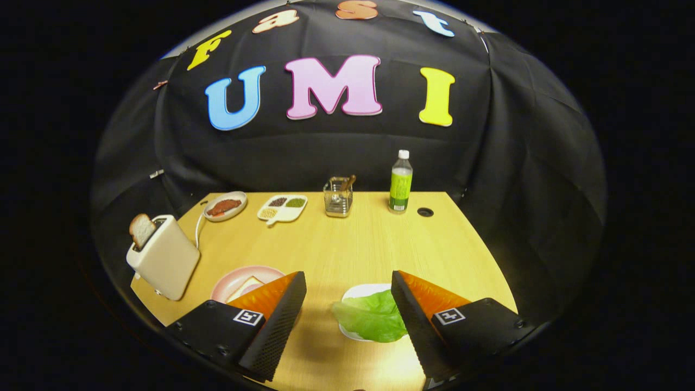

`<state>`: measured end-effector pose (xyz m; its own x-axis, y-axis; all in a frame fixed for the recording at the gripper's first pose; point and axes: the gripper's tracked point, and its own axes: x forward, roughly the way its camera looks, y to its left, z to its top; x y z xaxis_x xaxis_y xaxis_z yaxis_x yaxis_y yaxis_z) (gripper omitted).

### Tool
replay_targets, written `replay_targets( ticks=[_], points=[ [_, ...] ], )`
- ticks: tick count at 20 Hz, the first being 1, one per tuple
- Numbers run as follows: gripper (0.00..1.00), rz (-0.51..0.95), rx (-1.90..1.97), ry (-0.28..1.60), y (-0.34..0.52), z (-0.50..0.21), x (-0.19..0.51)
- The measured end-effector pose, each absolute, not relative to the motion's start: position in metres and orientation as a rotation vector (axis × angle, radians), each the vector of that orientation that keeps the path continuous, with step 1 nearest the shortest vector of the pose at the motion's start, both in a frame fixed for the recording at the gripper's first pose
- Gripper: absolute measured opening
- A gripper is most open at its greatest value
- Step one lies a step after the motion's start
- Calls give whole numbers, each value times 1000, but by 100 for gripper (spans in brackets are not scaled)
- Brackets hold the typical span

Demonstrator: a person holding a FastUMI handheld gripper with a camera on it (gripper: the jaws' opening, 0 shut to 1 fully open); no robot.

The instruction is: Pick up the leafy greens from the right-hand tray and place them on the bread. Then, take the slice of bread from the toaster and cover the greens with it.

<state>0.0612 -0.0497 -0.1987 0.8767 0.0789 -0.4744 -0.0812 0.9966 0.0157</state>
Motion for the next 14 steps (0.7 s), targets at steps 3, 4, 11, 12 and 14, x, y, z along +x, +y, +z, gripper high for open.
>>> replay_targets(
  ticks=[3,4,11,12,14],
  points=[
    [98,95,-20,577,-65,-233,64],
    [98,94,-28,596,-69,-244,64],
    [98,112,-45,756,-89,-319,77],
    [98,119,-55,771,-91,-325,77],
    [99,132,-80,794,-92,-338,78]
  ],
)
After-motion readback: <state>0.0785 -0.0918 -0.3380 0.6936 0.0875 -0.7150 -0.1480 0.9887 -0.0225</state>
